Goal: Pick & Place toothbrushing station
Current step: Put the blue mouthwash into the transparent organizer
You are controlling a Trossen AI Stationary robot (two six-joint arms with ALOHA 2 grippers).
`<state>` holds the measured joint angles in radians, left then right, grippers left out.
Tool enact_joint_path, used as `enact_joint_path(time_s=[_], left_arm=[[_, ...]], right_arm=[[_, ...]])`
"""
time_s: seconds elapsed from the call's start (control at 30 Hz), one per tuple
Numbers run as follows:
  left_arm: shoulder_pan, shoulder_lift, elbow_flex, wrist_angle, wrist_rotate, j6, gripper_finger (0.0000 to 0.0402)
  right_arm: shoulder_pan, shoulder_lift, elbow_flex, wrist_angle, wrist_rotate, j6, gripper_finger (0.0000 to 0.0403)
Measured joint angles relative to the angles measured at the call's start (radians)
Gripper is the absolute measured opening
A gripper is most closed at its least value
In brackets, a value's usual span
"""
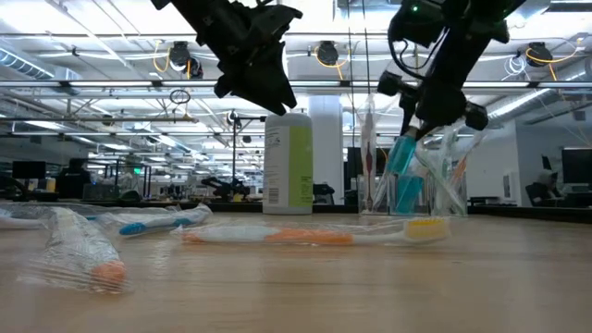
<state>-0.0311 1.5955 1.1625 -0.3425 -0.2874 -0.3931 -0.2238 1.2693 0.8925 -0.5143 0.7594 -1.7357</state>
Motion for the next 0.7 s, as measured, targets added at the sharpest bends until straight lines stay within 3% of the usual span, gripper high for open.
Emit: enact_joint_path(time_s=[0.43,0.7], left_arm=[[0.0,0.0,0.0,-0.013,0.0,0.018,0.0157],[0.0,0.0,0.0,-0.02,0.0,0.025,0.0157]], right_arm=[[0.0,0.097,0.002,0.045,0.114,-0.121,0.0091],[0.014,0.079,0.0,0.045,0.091,-0.128,0.0091]])
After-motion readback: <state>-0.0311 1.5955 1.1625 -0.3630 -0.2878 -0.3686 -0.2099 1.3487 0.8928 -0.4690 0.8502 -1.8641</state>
